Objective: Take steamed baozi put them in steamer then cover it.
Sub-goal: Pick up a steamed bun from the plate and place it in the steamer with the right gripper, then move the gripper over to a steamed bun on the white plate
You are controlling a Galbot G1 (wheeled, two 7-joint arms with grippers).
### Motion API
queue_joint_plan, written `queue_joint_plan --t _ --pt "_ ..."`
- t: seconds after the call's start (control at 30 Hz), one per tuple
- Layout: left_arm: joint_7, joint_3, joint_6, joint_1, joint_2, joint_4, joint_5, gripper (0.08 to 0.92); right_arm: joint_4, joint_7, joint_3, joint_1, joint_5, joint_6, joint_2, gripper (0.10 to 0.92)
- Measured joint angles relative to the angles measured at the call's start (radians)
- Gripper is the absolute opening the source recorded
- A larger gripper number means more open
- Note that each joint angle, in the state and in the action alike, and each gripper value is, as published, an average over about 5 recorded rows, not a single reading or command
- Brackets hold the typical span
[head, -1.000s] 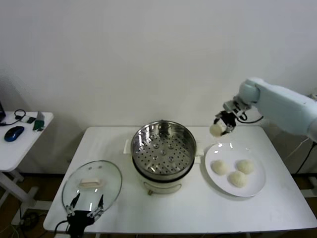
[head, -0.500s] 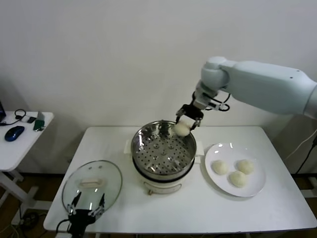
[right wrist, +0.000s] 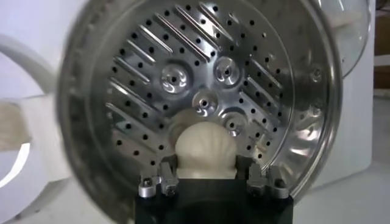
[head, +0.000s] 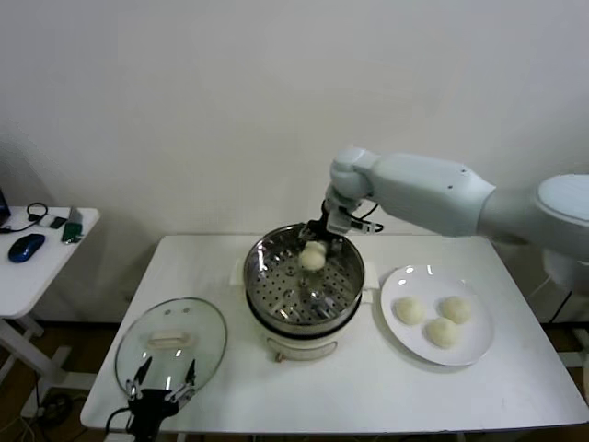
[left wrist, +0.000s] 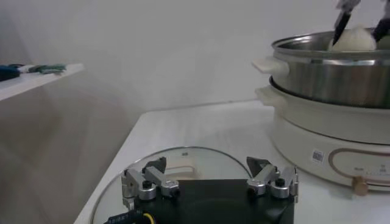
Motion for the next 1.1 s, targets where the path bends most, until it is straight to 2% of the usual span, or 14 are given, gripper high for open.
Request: queue_joint_plan --t 0.1,0.3,0.43,0.57,0.73,0.83,1.1 --pt "-0.001 0.000 -0.001 -0.001 -0.001 0.000 0.000 0.823 -0.022 0.024 0.010 -0.019 -0.016 0.008 0.012 0.657" --pt "0.000 0.001 -0.002 0.001 -0.005 -0.004 0.001 0.823 -0.030 0.036 0.004 -0.015 0.015 0.029 0.012 0.792" --pt "0.001 0.004 0.000 0.004 -0.006 -0.011 0.002 0.823 -0.018 0.008 -0.041 0.050 0.121 0.035 -0.006 0.821" --pt "0.003 0.010 0.001 0.006 -0.007 -0.014 0.006 0.823 0.007 -0.042 -0.127 0.154 0.307 0.005 -0.043 0.823" --pt "0.004 0.015 0.002 0.004 -0.007 -0.011 0.008 0.823 0.073 -0.104 -0.257 0.298 0.566 -0.127 -0.130 0.823" --pt "0.005 0.020 0.002 0.001 -0.006 -0.006 0.010 0.823 0.125 -0.125 -0.342 0.381 0.668 -0.234 -0.200 0.823" --pt "0.006 0.026 0.004 -0.009 -0.005 0.004 0.014 0.823 0.287 -0.136 -0.561 0.510 0.738 -0.503 -0.410 0.823"
